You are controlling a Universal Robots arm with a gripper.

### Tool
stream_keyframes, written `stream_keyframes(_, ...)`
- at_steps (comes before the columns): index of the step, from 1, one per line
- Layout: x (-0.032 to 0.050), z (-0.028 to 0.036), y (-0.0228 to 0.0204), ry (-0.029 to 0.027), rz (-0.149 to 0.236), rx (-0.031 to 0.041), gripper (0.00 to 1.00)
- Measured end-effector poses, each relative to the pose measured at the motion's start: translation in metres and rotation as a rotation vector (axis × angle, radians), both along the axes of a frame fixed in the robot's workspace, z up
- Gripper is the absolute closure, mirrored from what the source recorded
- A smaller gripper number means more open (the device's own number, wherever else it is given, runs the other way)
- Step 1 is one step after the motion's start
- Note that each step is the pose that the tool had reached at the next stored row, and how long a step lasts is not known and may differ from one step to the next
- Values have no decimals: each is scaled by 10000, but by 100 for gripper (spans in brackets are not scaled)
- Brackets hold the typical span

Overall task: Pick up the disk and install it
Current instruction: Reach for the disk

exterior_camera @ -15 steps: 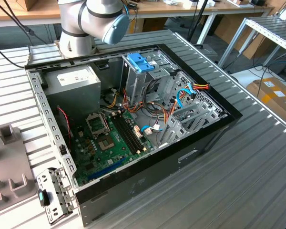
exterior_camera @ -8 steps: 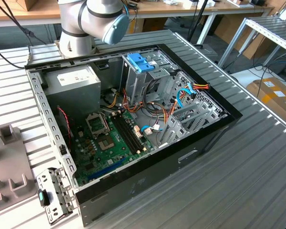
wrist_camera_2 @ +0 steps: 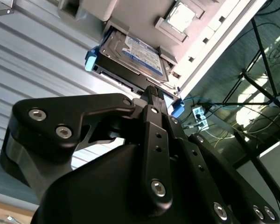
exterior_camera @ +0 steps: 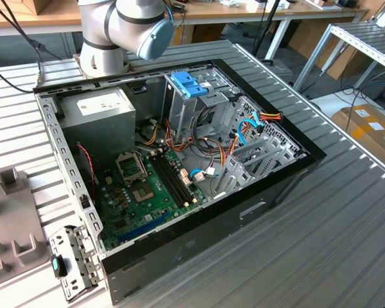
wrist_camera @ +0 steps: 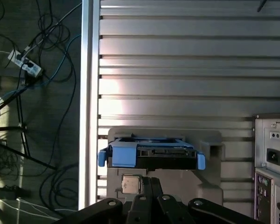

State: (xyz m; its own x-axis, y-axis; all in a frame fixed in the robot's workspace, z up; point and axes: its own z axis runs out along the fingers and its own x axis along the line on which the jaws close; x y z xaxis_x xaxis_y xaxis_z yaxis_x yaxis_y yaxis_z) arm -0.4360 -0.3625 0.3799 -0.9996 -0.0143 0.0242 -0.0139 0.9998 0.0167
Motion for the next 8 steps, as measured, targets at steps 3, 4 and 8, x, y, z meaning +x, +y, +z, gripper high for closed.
stream_keyframes(3,-38,-34,23,3,31,-23,89)
stream_keyframes(4,-57,-44,29,4,36,-26,89)
stream_keyframes(8,-156,-125,48,1,80,-29,89)
